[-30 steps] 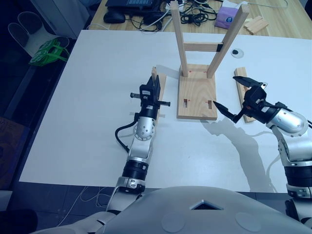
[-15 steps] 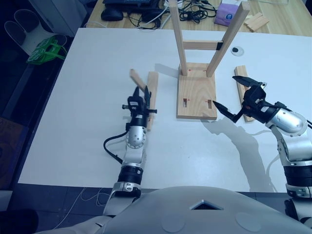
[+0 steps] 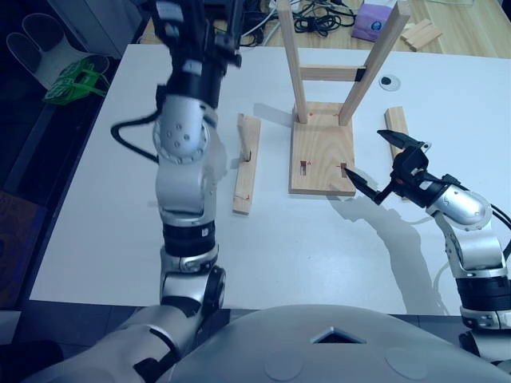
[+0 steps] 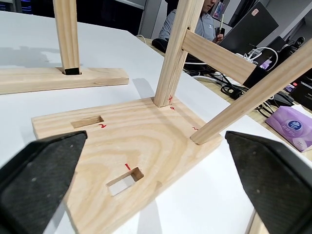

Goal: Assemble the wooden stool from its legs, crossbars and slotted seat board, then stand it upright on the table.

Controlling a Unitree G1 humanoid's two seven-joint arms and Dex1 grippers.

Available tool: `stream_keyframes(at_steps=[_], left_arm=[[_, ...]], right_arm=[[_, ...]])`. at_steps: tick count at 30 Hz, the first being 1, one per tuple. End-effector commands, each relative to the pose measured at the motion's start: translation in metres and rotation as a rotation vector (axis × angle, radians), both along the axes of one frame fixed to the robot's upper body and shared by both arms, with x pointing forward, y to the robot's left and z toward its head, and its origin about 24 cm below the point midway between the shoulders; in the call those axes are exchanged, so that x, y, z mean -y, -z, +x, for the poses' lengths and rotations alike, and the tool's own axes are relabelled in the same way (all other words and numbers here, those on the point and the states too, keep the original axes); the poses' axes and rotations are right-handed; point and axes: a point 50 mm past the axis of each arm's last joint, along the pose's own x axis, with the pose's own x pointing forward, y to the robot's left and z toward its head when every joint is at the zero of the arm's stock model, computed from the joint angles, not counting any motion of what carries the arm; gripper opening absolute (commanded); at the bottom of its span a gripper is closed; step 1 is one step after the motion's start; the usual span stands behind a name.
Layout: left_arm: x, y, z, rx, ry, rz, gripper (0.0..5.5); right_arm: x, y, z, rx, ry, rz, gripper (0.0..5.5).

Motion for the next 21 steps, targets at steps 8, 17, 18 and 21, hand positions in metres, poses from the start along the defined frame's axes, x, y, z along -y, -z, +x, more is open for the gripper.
stream_keyframes(at_steps=[8,17,18,21], left_arm=[[0.001,0.023,0.017,-0.222,0.068,-0.016,2.77],[-0.015,0.202,-0.007,-0.82,-0.048,-0.008,2.77],[-0.014,0.196,-0.003,-0.791,-0.049,-0.009,2.77],[-0.015,0.178,0.008,-0.709,-0.059,-0.002,2.77]], right_arm=[[-0.005,0.0,-0.001,0.015,-0.007,-0.007,5.4],[-0.005,-0.001,-0.001,0.01,-0.023,-0.013,5.4],[-0.005,-0.001,-0.001,0.01,-0.02,-0.011,5.4],[-0.009,0.0,0.0,0.013,-0.023,-0.004,5.4]])
